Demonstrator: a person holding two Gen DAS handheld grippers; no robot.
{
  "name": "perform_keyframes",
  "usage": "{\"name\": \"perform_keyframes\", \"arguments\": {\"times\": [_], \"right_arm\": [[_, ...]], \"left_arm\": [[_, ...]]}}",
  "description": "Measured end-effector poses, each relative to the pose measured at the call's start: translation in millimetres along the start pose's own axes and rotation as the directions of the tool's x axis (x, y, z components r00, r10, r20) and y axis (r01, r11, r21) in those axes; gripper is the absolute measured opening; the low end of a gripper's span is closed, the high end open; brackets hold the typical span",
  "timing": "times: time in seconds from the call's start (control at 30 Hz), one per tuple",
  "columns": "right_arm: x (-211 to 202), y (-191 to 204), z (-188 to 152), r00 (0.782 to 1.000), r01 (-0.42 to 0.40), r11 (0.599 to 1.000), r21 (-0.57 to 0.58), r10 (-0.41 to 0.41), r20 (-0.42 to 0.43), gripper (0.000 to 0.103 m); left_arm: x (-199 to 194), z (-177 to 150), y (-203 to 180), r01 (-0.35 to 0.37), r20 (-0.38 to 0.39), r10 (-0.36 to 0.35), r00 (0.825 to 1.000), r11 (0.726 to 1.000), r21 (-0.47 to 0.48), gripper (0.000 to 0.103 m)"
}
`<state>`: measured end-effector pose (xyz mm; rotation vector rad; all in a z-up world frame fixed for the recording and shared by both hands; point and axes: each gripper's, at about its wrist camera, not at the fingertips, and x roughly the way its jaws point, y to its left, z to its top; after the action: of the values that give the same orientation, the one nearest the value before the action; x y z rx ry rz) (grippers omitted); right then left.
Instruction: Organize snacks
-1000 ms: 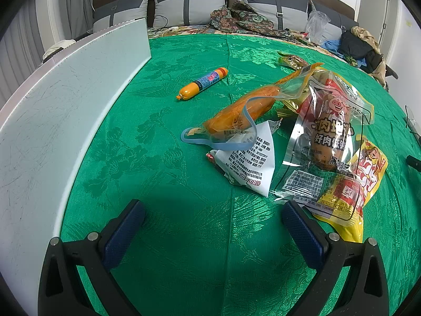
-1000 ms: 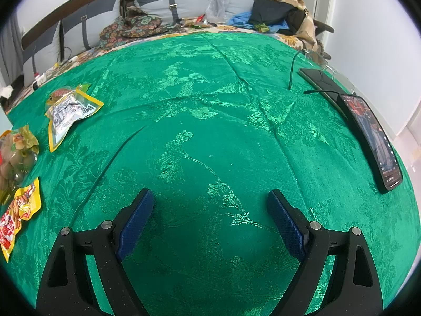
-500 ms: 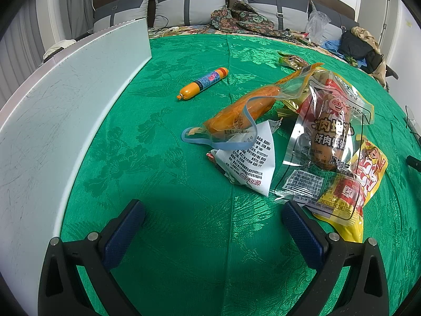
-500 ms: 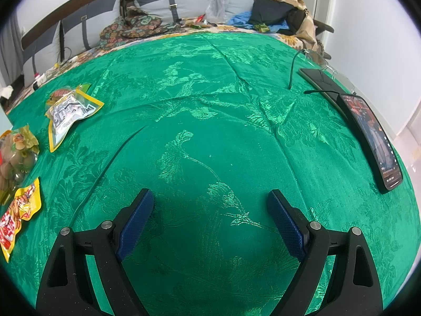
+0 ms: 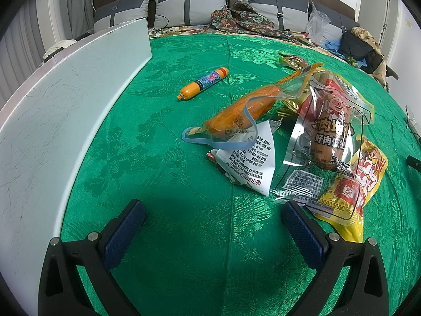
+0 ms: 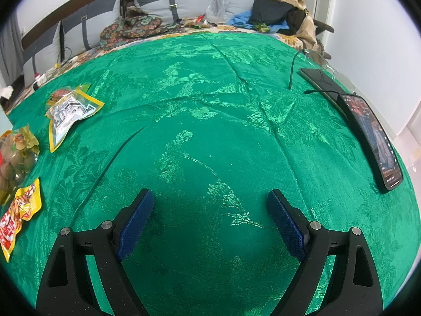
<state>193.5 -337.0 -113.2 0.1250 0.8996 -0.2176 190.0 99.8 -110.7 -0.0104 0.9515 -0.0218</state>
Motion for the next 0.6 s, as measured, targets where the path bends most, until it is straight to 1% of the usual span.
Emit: {"name": "perform_keyframes", "arguments": {"times": [0.27,0.47,0.53,0.57,0.6], "right_arm": [[0.3,-0.6,-0.4,1.0,0.0,1.0,0.0,0.0,0.0,0.091],[-0.2,0.0,0.2,1.0,0.0,1.0,0.0,0.0,0.0,0.091],[-0.2,0.0,0.3,1.0,0.0,1.0,0.0,0.0,0.0,0.091],[0.1,-0.6,-0.2,1.0,0.0,1.0,0.0,0.0,0.0,0.091],[-0.1,-0.3,0.0,1.0,0.0,1.0,0.0,0.0,0.0,0.091]], "left_arm": [[-2.1,0.0,2.5,0.012,0.006,-0.012,1.0,1.0,-0.01,0.103],[-4.6,-1.3,8.5,0.045,0.017,-0.044,0.999,0.998,-0.032,0.103],[-4.8,1.2,8.8,0.042,-0.008,-0.043,0.999,0.998,-0.039,0.103],[-5.4,2.7,9.4,0.047,-0.018,-0.048,0.999,0.998,-0.052,0.103],[-9.3,4.6,10.5,0.078,-0.007,-0.078,0.997,0.994,-0.082,0.103]]}}
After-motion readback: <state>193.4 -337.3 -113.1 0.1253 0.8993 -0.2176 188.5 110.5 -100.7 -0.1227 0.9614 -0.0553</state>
